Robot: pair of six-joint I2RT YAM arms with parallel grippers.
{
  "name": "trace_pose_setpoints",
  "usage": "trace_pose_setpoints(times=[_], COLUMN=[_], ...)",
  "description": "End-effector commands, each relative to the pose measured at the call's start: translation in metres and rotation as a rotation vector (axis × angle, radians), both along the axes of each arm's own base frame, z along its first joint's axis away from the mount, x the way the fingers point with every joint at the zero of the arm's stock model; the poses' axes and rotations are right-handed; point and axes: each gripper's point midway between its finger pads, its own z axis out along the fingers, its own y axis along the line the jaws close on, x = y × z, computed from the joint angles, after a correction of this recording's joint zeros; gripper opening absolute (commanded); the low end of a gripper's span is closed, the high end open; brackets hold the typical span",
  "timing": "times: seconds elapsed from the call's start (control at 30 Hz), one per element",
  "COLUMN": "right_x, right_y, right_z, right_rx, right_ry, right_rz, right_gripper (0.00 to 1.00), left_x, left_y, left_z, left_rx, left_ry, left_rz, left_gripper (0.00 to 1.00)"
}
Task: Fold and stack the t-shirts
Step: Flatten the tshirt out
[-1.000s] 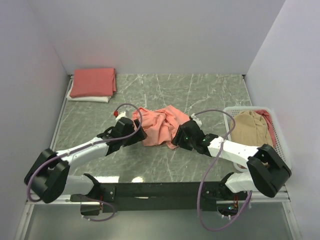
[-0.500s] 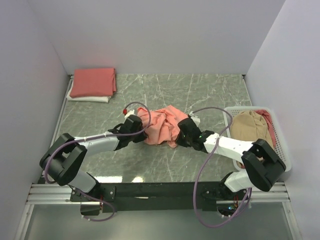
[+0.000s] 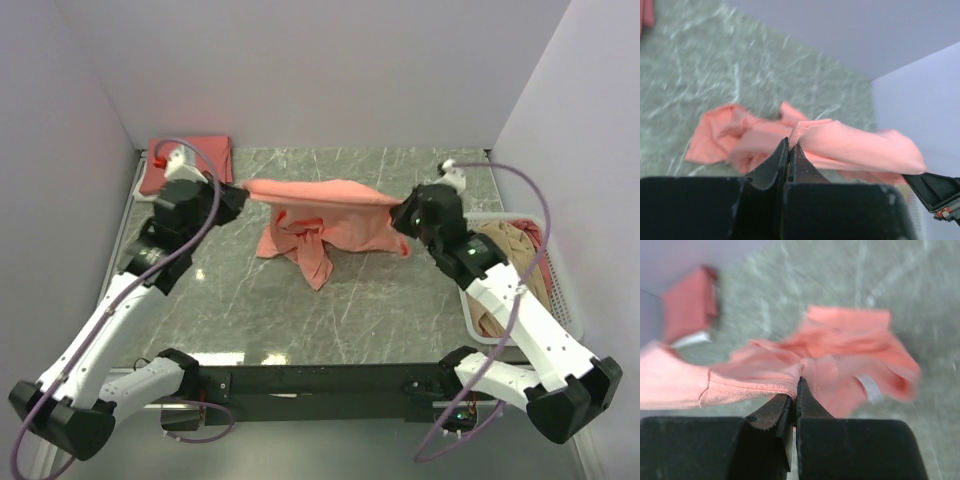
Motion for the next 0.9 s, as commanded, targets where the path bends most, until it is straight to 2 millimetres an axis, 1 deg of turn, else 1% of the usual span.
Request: trace_pose_setpoints(times=[0.0,0.03,0.07,0.1,0.13,0.17,0.2,0.23,0.27,0.3,0.33,0.37,0.4,0.43,0.47,0.5,0.57,0.6,0.63,0.67,0.73,0.77,0.8,0.83,0.87], right_x=[0.000,0.001,0.001,0.001,0.000,0.000,-0.003,-0.005,-0.006,-0.009,-0.014,-0.017,-0.021,-0.027,-0.031,-0.037,-0.051,-0.062,-0.070,-0.080,-0.095,-0.101,-0.102,-0.098,-0.097], right_y=[-0.055,-0.057,-0.058,-0.060,-0.060,-0.061,-0.062,-0.062,-0.058,-0.057,-0.054,-0.046,-0.043,-0.042,-0.040,-0.036,-0.033,-0.031,-0.031,-0.031,-0.027,-0.028,-0.027,-0.025,-0.026], right_z=[0.066,0.080,0.093,0.125,0.140,0.151,0.176,0.185,0.189,0.201,0.207,0.212,0.215,0.224,0.229,0.238,0.257,0.274,0.284,0.300,0.320,0.331,0.336,0.339,0.346], right_rx=[-0.157,-0.185,-0.192,-0.181,-0.205,-0.210,-0.197,-0.208,-0.207,-0.195,-0.183,-0.160,-0.148,-0.128,-0.118,-0.099,-0.072,-0.045,-0.027,-0.003,0.042,0.061,0.076,0.081,0.088], right_ry=[-0.110,-0.140,-0.162,-0.225,-0.258,-0.279,-0.328,-0.343,-0.341,-0.365,-0.381,-0.403,-0.418,-0.446,-0.465,-0.490,-0.543,-0.586,-0.612,-0.654,-0.708,-0.737,-0.748,-0.752,-0.763], right_rz=[-0.124,-0.111,-0.110,-0.114,-0.091,-0.086,-0.087,-0.075,-0.046,-0.036,-0.010,0.036,0.054,0.070,0.087,0.121,0.157,0.185,0.200,0.216,0.256,0.259,0.261,0.261,0.253], right_gripper=[0.00,0.00,0.00,0.00,0.00,0.00,0.00,0.00,0.00,0.00,0.00,0.00,0.00,0.00,0.00,0.00,0.00,0.00,0.00,0.00,0.00,0.00,0.00,0.00,0.00], left_x=[-0.005,-0.007,-0.012,-0.014,-0.017,-0.023,-0.025,-0.027,-0.032,-0.031,-0.033,-0.038,-0.041,-0.044,-0.051,-0.057,-0.072,-0.081,-0.092,-0.101,-0.113,-0.124,-0.126,-0.133,-0.129], left_y=[0.049,0.053,0.057,0.061,0.063,0.066,0.067,0.068,0.070,0.072,0.078,0.082,0.086,0.093,0.098,0.103,0.113,0.119,0.127,0.133,0.142,0.148,0.151,0.155,0.155], left_z=[0.063,0.076,0.104,0.114,0.126,0.149,0.158,0.166,0.182,0.187,0.191,0.203,0.211,0.220,0.236,0.246,0.274,0.285,0.303,0.313,0.328,0.345,0.350,0.360,0.366], left_rx=[0.084,0.091,0.075,0.079,0.079,0.063,0.059,0.063,0.052,0.054,0.057,0.048,0.049,0.042,0.025,0.020,-0.016,-0.031,-0.057,-0.072,-0.081,-0.107,-0.095,-0.106,-0.097], left_ry=[-0.113,-0.138,-0.189,-0.203,-0.227,-0.274,-0.292,-0.307,-0.339,-0.343,-0.345,-0.375,-0.396,-0.417,-0.454,-0.479,-0.556,-0.590,-0.644,-0.678,-0.724,-0.777,-0.794,-0.821,-0.834], left_rz=[0.139,0.146,0.158,0.172,0.177,0.183,0.183,0.183,0.187,0.197,0.227,0.240,0.254,0.287,0.303,0.320,0.355,0.370,0.398,0.416,0.449,0.469,0.479,0.492,0.503], left_gripper=[0.01,0.01,0.01,0.01,0.00,0.01,0.01,0.01,0.01,0.01,0.00,0.01,0.01,0.01,0.01,0.01,0.01,0.01,0.01,0.01,0.01,0.01,0.01,0.01,0.01])
